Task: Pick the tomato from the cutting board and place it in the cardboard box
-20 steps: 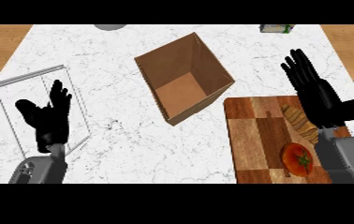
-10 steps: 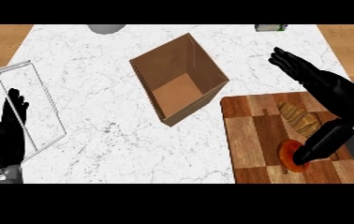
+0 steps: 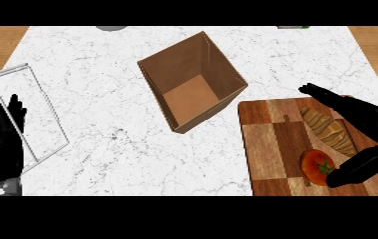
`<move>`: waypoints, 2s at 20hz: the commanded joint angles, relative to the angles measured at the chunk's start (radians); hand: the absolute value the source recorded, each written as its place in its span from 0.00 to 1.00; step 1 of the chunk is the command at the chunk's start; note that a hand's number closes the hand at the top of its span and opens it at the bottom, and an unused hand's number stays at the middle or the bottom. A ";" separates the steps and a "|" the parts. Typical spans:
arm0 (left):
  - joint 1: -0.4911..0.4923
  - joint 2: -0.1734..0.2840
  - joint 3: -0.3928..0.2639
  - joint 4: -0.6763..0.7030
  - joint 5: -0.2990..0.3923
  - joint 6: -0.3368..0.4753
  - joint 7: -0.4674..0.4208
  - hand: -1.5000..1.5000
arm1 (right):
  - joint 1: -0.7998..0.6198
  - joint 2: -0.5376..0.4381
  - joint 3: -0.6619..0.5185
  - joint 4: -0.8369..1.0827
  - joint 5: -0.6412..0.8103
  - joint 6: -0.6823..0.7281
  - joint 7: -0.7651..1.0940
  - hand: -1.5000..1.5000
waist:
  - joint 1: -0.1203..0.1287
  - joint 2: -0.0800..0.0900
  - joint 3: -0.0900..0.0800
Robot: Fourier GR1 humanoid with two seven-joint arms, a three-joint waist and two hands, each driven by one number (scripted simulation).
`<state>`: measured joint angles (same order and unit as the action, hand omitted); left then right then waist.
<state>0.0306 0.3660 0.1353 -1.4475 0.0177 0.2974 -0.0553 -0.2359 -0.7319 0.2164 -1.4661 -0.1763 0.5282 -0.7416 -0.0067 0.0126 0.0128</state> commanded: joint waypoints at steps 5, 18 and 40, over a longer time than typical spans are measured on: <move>-0.012 0.089 -0.079 0.026 -0.081 -0.071 0.068 0.50 | -0.063 -0.168 0.056 0.017 0.336 -0.074 -0.327 0.00 | 0.021 0.007 -0.002; -0.077 0.101 -0.082 0.076 -0.097 -0.082 0.104 0.50 | -0.087 -0.291 0.254 0.112 0.712 -0.342 -0.433 0.00 | 0.014 -0.003 -0.011; -0.101 0.085 -0.072 0.112 -0.121 -0.099 0.107 0.50 | -0.124 -0.139 0.386 0.185 0.878 -0.413 -0.379 0.00 | 0.002 -0.007 -0.013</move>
<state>-0.0317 0.3890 0.1495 -1.4000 -0.0410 0.2996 0.0097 -0.3486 -0.9015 0.5702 -1.2666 0.6840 0.0828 -1.0542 0.0088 -0.0048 -0.0003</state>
